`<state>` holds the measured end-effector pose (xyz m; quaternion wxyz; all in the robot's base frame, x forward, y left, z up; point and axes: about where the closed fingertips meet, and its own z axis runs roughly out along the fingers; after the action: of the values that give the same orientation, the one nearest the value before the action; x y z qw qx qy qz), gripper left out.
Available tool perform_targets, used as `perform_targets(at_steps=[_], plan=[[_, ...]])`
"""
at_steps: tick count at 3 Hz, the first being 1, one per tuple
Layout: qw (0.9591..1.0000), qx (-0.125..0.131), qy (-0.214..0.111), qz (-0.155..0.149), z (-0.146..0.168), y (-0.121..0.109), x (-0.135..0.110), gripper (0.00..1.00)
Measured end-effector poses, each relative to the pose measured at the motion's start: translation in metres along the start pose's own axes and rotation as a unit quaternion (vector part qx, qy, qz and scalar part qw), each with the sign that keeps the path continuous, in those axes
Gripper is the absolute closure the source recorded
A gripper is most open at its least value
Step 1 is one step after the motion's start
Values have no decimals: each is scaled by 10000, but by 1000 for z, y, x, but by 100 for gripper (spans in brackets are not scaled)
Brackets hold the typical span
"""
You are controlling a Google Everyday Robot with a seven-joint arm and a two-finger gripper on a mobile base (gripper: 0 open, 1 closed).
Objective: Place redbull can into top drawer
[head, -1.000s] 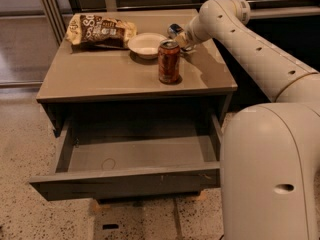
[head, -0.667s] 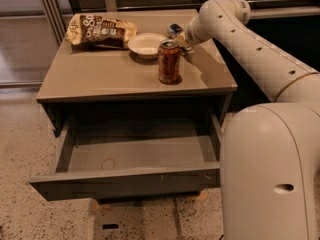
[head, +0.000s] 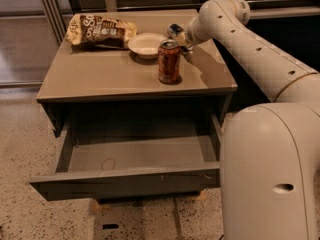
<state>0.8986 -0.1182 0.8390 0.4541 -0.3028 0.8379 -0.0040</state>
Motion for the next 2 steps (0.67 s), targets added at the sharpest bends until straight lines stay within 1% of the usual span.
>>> perform_targets(at_steps=[1,2], plan=[[9999,-93,-93,-93,-7,5,-3,100],[9991,-257,-251,-228,-26,6,-6,100]])
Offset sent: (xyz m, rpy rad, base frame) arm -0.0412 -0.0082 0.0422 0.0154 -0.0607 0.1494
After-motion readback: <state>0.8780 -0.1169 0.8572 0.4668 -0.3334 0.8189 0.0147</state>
